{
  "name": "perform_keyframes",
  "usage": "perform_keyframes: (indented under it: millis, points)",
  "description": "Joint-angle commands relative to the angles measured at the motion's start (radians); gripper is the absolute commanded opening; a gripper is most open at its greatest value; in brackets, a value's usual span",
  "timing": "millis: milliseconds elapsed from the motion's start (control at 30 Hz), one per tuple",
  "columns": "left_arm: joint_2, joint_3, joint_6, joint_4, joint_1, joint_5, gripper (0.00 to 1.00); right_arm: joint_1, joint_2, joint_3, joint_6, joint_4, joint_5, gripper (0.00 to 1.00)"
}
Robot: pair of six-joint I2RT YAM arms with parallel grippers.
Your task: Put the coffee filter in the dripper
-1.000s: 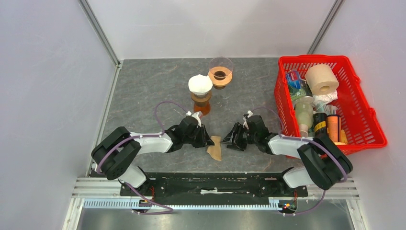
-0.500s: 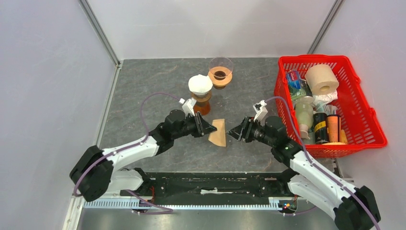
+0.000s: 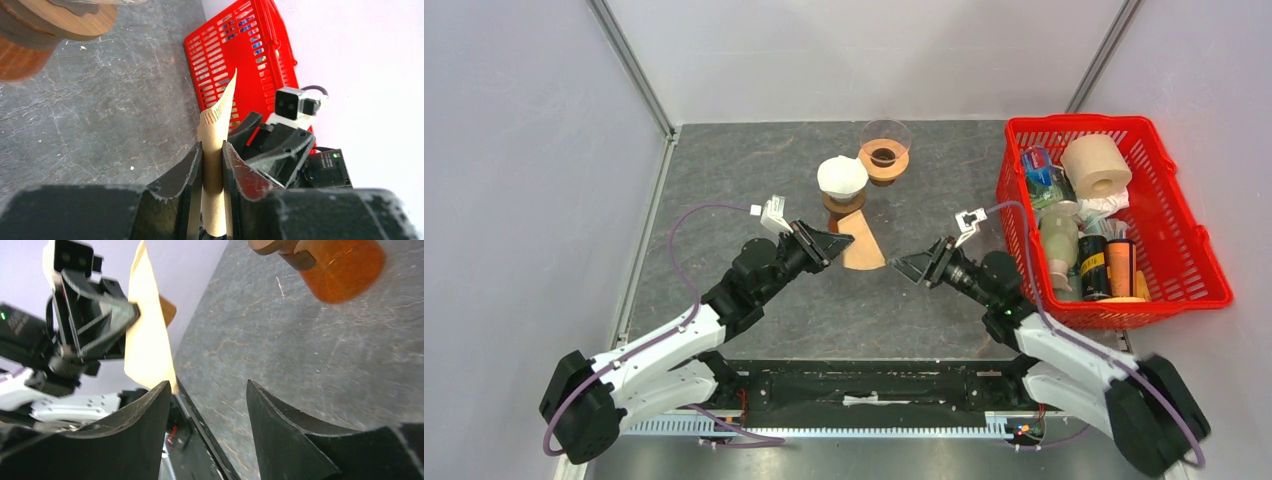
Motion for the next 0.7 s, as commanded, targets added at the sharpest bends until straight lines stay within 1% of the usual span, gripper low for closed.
perform_keyframes:
  millis: [0,67,133,233,300,467,667]
  points:
    - [-0.012,-0.009,-0.064,0.014,0.002,-0.070,0.26,0.001,0.227,0.047,0.275,0.472,-0.058,0.63]
    - [-0.009,-0.010,-0.066,0.015,0.001,-0.075,0.26,0.000,0.348,0.056,0.363,0.614,-0.084,0.62]
    - [-0.007,-0.007,-0.062,0.018,0.000,-0.078,0.26,0.003,0.445,0.079,0.423,0.715,-0.115,0.60]
    - [0.000,-0.005,-0.053,0.017,0.000,-0.089,0.26,0.010,0.559,0.105,0.516,0.878,-0.142,0.56]
    - [0.001,-0.006,-0.043,0.009,0.000,-0.103,0.26,0.014,0.587,0.121,0.533,0.880,-0.154,0.54]
    - [0.001,-0.011,-0.025,-0.011,0.000,-0.161,0.26,0.019,0.575,0.119,0.531,0.879,-0.159,0.53]
    - [0.014,-0.004,-0.016,-0.010,0.000,-0.177,0.27,0.030,0.565,0.121,0.524,0.847,-0.167,0.51]
